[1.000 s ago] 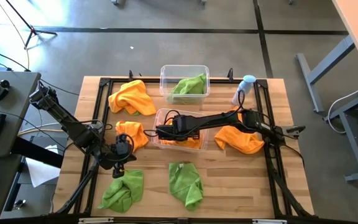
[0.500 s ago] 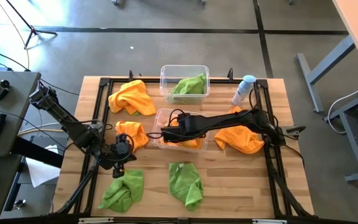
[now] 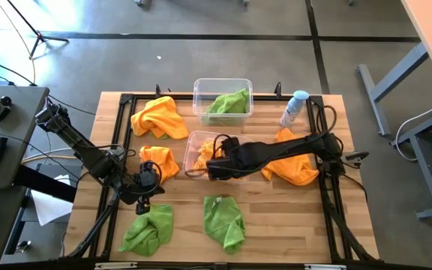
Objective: Sort microfiber towel by color & place in baskets
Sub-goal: Put the orange microfiber towel into the bottom transparent bin
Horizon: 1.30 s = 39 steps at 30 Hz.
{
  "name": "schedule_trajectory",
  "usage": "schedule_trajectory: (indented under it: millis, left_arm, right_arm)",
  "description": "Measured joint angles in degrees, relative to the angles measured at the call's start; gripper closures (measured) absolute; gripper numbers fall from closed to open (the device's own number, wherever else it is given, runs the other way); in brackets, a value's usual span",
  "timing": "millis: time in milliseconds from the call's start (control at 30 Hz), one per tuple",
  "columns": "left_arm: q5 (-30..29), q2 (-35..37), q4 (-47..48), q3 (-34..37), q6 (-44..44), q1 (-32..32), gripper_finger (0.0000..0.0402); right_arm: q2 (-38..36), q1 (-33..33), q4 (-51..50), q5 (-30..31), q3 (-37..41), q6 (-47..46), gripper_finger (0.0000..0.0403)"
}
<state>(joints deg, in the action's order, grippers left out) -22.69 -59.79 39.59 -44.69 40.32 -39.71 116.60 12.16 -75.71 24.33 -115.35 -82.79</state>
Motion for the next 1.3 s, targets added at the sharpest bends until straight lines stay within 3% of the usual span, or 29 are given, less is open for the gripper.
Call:
schedule_trajectory:
  millis: [267,367,500,600,733,800,867,1067,1300]
  left_arm:
    - [0.01,0.0,-0.12,0.0,1.52,0.0,0.0402]
    - [-0.01,0.0,-0.49,0.0,1.57,-0.01,0.0402]
    - [-0.12,0.0,-0.56,0.0,1.55,0.19,0.0402]
    - [-0.18,0.02,-0.52,0.0,1.55,1.08,0.0402]
    - [-0.26,0.02,-0.49,0.0,3.12,3.3,0.0402]
    - [-0.36,0.0,-0.55,0.0,4.49,4.46,0.0401]
    - [-0.42,0.0,-0.8,0.0,4.55,5.41,0.0401]
    - [-0.53,0.0,-1.65,0.0,5.13,7.4,0.0402]
    - [-8.42,0.0,-1.0,0.0,23.64,11.19,0.0371]
  right_arm:
    - [-3.25,4.76,-6.56,-0.43,-0.04,11.59,0.0226]
    - [-3.48,5.75,-10.05,-2.64,-0.04,18.45,0.0226]
    - [-3.48,7.0,-14.7,-5.85,-0.04,20.89,0.0237]
    - [-4.04,9.9,-14.33,-4.55,0.13,26.42,0.028]
    - [-7.22,13.49,-14.13,-0.36,2.17,29.12,0.0374]
    - [-10.19,14.92,-14.38,2.58,5.72,28.5,0.0394]
    - [-13.81,16.67,-14.16,5.03,10.92,26.09,0.0387]
    - [-27.02,21.06,-11.37,5.57,30.2,14.69,0.04]
    - [-42.79,24.83,3.87,5.49,51.35,8.83,0.0401]
